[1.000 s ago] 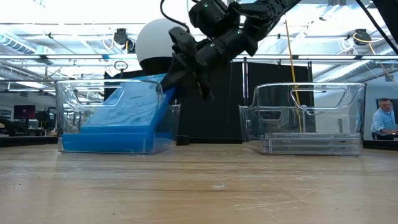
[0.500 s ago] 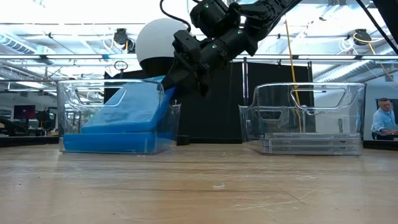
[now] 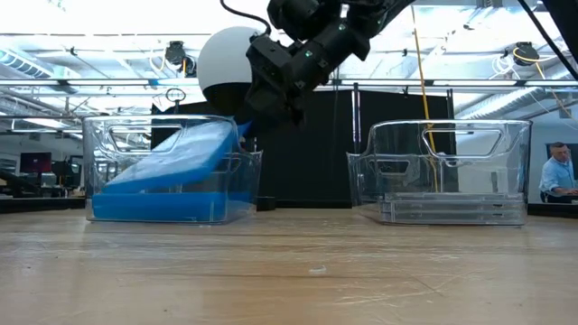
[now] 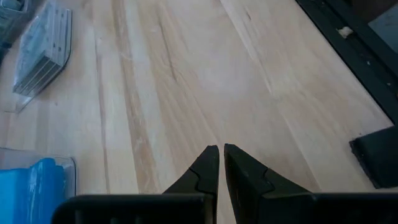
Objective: Pick & place jewel cases by type
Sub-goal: Put the blue CD case into the left transparent bin, then return to Home Position
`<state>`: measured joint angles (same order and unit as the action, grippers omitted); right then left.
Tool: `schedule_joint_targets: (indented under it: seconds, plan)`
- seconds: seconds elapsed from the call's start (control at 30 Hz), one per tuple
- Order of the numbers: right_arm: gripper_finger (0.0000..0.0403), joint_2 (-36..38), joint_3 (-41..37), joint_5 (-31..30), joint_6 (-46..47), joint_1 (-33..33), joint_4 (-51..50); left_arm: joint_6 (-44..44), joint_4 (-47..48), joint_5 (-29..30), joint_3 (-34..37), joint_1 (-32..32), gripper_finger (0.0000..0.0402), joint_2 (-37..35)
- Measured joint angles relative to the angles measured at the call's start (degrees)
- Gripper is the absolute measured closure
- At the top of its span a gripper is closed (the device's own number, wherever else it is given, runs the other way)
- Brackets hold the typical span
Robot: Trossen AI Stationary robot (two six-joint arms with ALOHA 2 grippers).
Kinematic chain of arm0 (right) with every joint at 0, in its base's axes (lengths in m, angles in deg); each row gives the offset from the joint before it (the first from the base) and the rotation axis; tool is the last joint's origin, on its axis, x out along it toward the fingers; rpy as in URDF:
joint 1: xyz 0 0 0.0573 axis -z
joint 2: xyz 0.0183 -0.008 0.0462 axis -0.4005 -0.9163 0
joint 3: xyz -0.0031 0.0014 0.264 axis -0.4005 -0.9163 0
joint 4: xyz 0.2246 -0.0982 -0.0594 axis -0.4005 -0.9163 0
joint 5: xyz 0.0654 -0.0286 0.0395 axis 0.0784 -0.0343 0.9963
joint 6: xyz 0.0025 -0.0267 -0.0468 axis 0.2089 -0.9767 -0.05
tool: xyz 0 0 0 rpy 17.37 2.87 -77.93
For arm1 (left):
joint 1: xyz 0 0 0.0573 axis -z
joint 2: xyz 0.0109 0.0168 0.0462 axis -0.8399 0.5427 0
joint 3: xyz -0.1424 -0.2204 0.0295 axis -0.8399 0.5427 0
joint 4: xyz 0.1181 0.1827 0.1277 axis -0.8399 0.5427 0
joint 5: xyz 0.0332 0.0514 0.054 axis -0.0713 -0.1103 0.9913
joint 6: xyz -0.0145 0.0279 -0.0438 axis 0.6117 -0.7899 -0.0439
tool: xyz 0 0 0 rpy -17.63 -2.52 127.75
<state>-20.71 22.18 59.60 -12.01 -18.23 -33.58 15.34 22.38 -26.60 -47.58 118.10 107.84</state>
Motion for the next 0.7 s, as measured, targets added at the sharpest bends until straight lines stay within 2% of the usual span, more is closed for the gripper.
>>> schedule_joint_targets:
  seconds: [0.27,0.7]
  plan:
    - [0.0163,0.0,0.19,-4.08,-0.24,-1.76,-2.92,-2.95,0.02,0.33,0.0,-0.33,0.0366,0.0]
    - [0.0165,2.34,0.19,-4.01,0.12,-2.1,-10.17,-3.89,-0.86,-0.35,-0.02,-3.32,0.0366,0.0]
